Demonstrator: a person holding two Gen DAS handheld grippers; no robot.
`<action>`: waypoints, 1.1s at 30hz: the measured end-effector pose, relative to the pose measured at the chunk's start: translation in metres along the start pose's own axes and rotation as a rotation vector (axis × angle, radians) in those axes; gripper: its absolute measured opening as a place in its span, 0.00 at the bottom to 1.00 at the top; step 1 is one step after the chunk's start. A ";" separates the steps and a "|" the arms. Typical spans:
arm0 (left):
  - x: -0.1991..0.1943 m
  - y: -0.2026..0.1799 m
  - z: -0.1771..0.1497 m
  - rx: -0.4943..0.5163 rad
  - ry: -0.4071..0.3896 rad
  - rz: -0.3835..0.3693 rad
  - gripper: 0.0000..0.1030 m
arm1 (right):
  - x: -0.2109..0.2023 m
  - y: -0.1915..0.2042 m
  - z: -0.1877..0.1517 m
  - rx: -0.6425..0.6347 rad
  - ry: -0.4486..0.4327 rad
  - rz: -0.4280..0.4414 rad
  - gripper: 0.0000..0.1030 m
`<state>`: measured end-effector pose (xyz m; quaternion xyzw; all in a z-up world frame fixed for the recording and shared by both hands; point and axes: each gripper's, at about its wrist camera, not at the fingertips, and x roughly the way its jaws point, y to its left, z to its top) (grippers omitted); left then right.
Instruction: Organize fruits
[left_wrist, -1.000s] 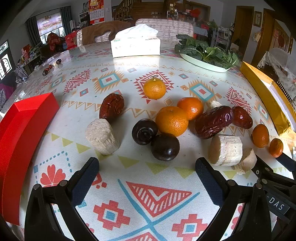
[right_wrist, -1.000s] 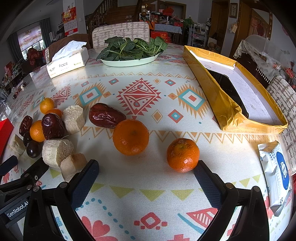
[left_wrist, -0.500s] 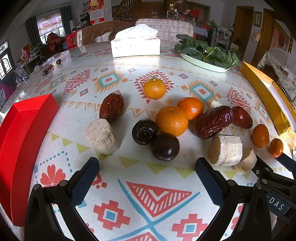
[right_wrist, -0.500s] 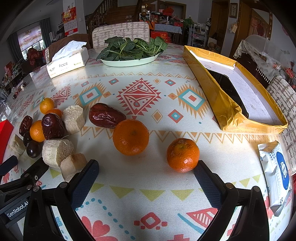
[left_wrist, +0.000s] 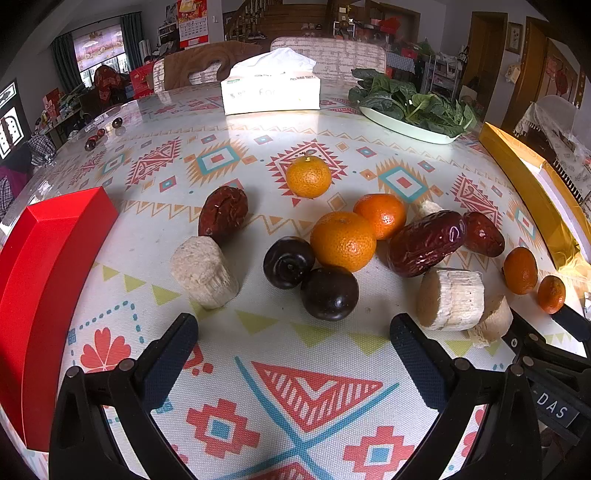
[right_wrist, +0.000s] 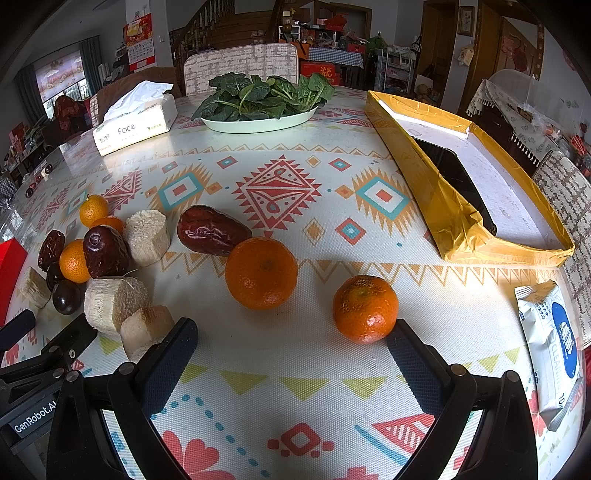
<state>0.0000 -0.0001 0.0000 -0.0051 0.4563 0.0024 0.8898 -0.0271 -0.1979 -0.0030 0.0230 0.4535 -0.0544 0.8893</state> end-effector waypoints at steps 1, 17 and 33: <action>0.000 0.000 0.000 0.000 0.000 0.000 1.00 | 0.000 0.000 0.000 0.000 0.000 0.000 1.00; -0.008 0.001 -0.007 0.101 0.059 -0.072 1.00 | -0.001 -0.003 0.002 -0.008 0.046 0.011 1.00; -0.146 0.093 -0.016 -0.050 -0.420 -0.119 0.96 | -0.022 -0.007 -0.007 0.023 -0.004 0.127 0.99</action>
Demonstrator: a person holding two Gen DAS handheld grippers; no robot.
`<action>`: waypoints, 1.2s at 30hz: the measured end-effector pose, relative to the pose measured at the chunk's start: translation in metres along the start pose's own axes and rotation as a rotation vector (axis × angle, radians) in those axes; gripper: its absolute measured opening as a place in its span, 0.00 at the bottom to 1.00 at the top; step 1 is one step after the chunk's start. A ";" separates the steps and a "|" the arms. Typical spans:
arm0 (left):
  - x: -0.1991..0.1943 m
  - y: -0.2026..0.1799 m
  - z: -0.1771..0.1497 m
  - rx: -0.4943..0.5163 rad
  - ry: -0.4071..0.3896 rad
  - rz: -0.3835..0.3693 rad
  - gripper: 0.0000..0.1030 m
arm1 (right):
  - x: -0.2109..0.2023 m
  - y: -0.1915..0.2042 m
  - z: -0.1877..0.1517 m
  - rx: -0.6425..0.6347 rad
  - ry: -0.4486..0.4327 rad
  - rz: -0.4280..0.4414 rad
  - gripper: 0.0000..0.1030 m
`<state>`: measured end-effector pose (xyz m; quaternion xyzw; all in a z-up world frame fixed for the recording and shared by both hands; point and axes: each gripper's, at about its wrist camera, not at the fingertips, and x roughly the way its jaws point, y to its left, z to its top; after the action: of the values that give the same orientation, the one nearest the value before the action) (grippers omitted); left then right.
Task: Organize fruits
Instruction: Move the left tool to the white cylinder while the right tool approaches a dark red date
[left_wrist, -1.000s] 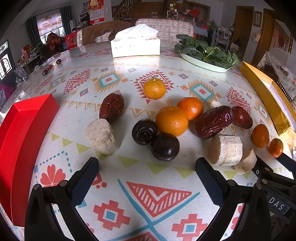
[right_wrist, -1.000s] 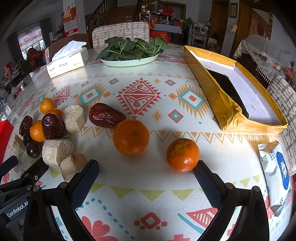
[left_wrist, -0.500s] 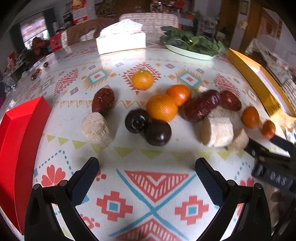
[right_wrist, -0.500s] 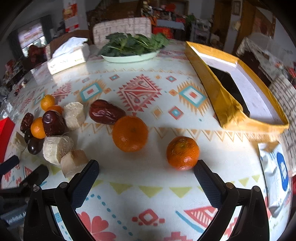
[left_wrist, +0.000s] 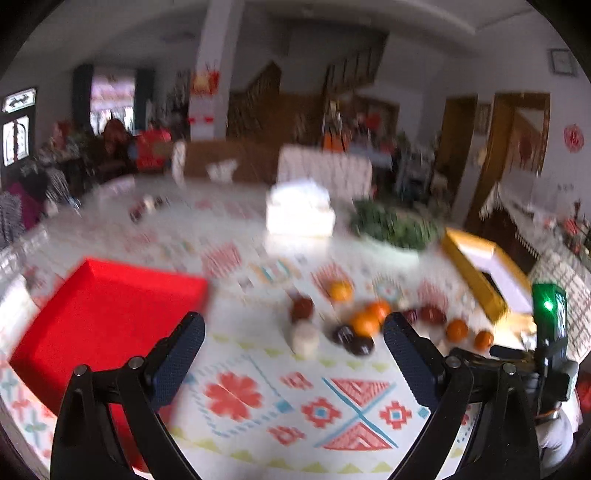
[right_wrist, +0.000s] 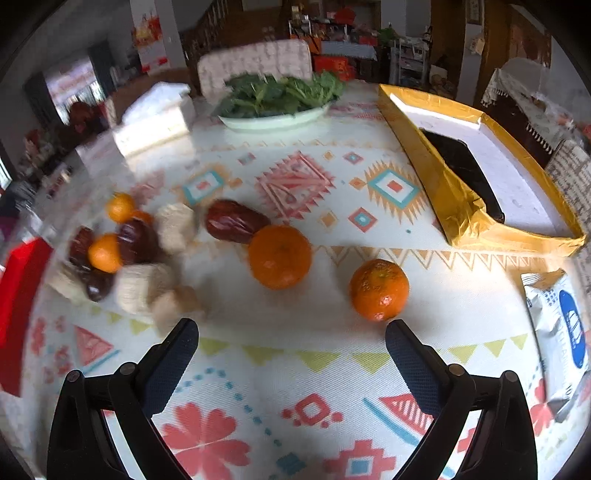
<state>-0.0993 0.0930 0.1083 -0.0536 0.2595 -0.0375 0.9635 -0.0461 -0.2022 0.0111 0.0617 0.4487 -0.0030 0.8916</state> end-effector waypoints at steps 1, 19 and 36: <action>-0.007 0.005 0.004 -0.004 -0.021 -0.010 1.00 | -0.005 0.001 0.000 0.000 -0.024 0.026 0.99; 0.045 0.030 -0.020 0.011 0.177 0.015 1.00 | -0.024 0.016 0.005 -0.001 -0.083 0.209 0.98; 0.091 0.019 -0.027 0.027 0.319 -0.065 0.63 | -0.002 0.060 0.013 -0.171 -0.037 0.250 0.72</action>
<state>-0.0334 0.1005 0.0375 -0.0426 0.4068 -0.0800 0.9090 -0.0333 -0.1446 0.0262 0.0410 0.4194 0.1449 0.8952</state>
